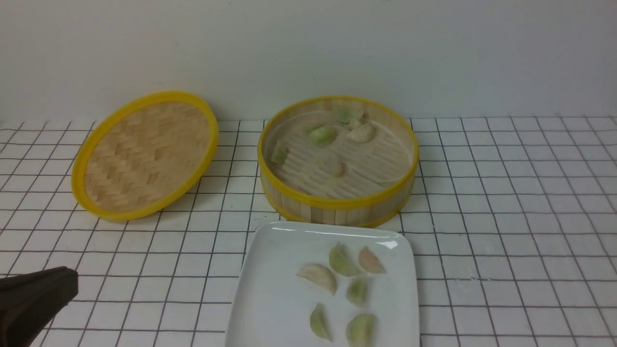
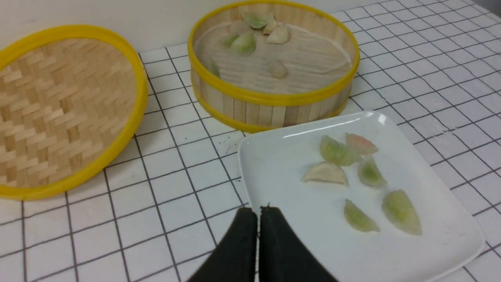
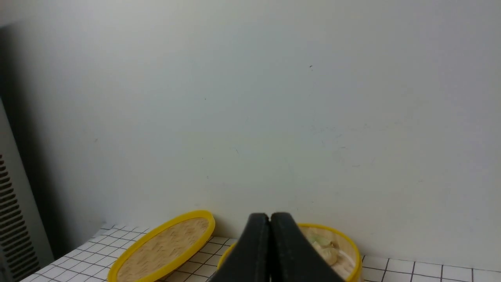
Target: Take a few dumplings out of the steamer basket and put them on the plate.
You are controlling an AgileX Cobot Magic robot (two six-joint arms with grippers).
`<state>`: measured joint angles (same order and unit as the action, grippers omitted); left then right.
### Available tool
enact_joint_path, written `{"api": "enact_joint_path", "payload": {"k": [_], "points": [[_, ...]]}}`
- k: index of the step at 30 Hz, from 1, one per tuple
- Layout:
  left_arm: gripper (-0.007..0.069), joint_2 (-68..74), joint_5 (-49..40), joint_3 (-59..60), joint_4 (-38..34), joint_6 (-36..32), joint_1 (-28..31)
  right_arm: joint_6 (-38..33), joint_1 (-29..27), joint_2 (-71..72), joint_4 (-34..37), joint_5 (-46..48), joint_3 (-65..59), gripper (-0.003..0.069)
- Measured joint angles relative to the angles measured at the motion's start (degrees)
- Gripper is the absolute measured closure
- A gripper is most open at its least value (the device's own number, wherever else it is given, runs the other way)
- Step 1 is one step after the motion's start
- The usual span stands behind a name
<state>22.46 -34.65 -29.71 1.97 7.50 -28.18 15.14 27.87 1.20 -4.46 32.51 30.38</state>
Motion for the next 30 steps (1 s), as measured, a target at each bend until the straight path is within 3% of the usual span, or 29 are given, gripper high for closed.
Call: {"api": "enact_joint_path", "payload": {"k": [4,8,13,30], "points": [[0.0631,-4.78,8.21,6.7,0.48,-2.73,5.14,0.0,0.0,0.0,0.0,0.0,0.0,0.0673],[0.0631,-12.43,14.53,17.42,-0.24,-6.93,14.31,0.0,0.0,0.0,0.0,0.1,0.0,0.0673],[0.0631,-20.71,15.61,28.56,-1.57,-9.87,22.74,0.27,0.0,0.0,0.0,0.16,0.0,0.0673],[0.0631,-23.05,12.6,31.28,-3.1,-10.3,24.02,0.27,0.0,0.0,0.0,0.16,0.0,0.0673]]}}
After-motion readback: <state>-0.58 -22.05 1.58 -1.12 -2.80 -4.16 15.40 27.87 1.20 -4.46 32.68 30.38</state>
